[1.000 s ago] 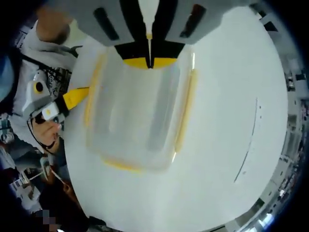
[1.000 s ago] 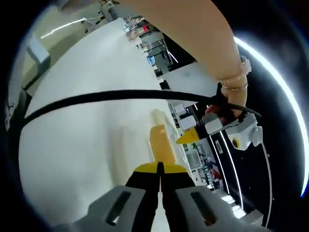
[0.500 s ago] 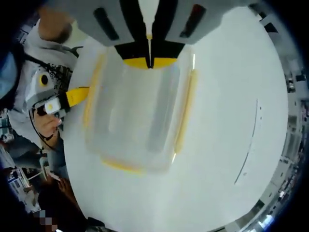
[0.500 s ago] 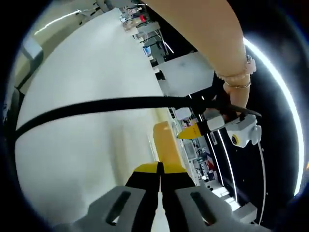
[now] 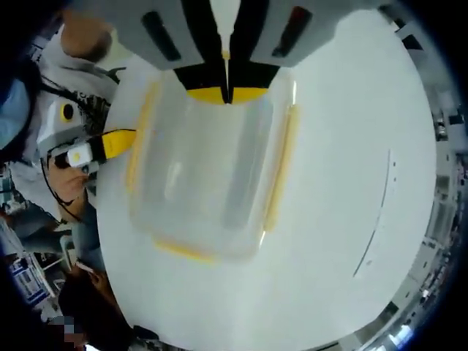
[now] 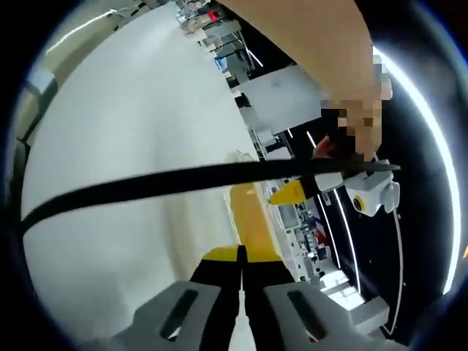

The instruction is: Snap each plastic latch of the storage box into its locked position after aligning the lid with the box until every specified latch is closed and the lid sits flush.

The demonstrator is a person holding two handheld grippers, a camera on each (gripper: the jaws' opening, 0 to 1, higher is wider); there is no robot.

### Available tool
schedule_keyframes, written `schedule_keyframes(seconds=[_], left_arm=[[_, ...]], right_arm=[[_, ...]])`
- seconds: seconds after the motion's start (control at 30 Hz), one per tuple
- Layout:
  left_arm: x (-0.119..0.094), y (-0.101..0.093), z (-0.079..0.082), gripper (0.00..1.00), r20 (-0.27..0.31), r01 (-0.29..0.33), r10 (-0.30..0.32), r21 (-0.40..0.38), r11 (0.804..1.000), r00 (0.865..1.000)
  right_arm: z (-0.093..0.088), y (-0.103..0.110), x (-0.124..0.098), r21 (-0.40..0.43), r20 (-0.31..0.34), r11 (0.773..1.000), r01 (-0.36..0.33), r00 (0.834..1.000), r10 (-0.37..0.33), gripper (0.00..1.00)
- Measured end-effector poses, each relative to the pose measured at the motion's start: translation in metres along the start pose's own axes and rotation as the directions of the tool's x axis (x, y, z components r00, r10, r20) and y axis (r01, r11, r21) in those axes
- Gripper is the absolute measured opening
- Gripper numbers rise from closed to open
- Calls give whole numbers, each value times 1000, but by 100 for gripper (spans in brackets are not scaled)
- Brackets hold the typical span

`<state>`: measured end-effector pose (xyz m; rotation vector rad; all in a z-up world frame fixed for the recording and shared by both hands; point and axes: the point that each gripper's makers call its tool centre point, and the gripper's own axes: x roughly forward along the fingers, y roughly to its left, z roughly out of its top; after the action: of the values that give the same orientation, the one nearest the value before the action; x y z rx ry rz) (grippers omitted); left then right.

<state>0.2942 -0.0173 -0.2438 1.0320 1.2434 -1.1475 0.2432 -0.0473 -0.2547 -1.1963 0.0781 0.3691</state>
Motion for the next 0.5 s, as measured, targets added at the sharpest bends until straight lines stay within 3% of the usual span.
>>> schedule_keyframes(seconds=[0.03,0.27,0.5], left_arm=[[0,0,0,0,-2,-1,1,0,1000,1000],[-3,5,0,0,-45,-32,33,25,999,998],[-4,9,0,0,-47,-29,30,27,999,998]], right_arm=[[4,2,2,14,26,1000,0,1000,0,0],[1,8,-1,10,-2,1000,-24,1000,24,0],[0,8,1,-7,-5,1000,-12,1000,12,0]])
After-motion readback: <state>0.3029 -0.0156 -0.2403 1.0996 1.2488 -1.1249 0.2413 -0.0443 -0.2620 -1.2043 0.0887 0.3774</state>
